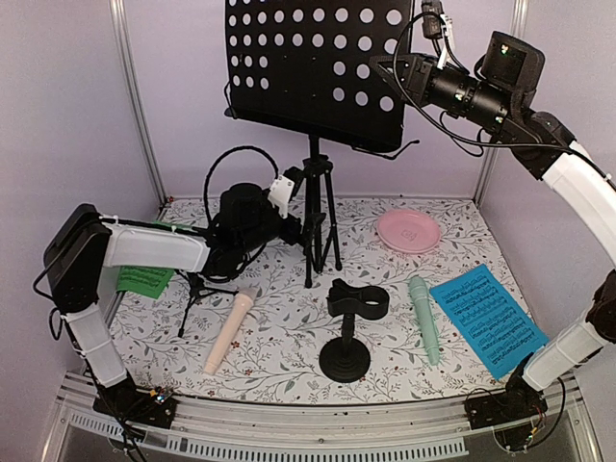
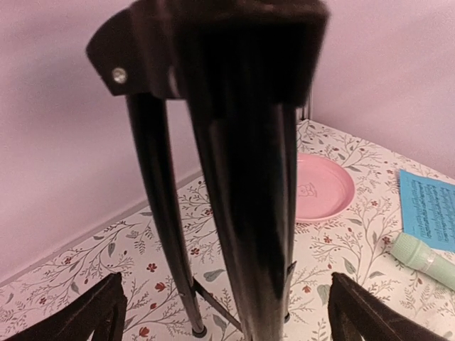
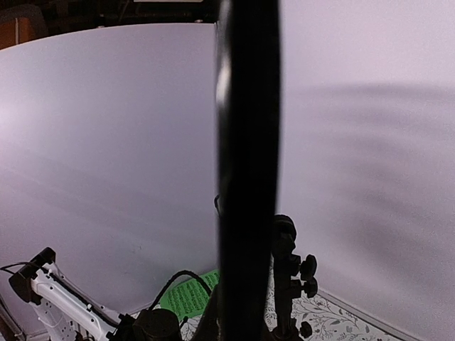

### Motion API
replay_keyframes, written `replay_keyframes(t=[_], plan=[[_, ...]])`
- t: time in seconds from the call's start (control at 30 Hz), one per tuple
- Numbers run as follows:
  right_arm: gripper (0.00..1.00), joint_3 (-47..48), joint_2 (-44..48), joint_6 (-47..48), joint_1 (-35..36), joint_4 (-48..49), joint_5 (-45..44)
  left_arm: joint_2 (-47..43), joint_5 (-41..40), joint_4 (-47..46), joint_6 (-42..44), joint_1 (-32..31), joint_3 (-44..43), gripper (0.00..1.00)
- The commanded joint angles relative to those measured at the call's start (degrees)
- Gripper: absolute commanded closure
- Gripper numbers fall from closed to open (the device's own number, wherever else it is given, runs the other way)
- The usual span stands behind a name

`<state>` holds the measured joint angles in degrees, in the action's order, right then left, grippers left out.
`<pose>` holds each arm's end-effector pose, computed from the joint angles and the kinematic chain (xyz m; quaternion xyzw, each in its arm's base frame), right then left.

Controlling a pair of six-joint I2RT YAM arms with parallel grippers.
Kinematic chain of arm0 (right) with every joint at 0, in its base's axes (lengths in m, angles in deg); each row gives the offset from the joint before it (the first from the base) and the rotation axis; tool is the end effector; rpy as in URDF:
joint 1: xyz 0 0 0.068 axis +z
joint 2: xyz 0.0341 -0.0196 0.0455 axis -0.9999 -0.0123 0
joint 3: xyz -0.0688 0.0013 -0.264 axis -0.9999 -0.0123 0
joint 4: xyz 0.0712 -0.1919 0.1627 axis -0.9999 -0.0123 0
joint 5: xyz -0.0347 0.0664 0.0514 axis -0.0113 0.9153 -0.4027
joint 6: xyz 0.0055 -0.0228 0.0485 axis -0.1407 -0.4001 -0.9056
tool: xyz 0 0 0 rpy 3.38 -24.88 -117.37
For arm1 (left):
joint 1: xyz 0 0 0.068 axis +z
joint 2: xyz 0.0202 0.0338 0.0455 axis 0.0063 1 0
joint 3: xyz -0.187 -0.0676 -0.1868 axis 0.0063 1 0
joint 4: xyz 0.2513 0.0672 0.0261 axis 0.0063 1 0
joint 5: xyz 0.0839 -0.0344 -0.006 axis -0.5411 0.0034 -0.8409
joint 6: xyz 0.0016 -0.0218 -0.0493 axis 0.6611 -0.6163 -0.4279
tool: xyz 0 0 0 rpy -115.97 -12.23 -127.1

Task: Pack up the instrument practice props

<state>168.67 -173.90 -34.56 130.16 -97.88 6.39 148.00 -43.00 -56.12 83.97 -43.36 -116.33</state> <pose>0.2265 0.2080 0.5407 -0.2689 0.5818 0.3961 0.6575 0.3020 -0.2842 0.2454 0.2654 0.7082 -0.2007 0.6227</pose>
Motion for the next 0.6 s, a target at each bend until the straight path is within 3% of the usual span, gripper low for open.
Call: replay_keyframes(t=[0.0, 0.17, 0.57], plan=[[1.0, 1.43, 2.93, -2.61, 0.36, 9.93, 0.41, -1.32, -5.44, -2.56, 1.27, -0.06, 1.59, 0.01], [1.0, 1.43, 2.38, -2.44, 0.43, 10.07, 0.65, 4.07, 1.38, -3.15, 2.77, 0.23, -3.88, 0.0], [1.0, 1.51, 1.91, -3.3, 0.4, 10.08, 1.74, 13.05, 5.06, -1.69, -1.68, 1.99, -14.97, 0.01]])
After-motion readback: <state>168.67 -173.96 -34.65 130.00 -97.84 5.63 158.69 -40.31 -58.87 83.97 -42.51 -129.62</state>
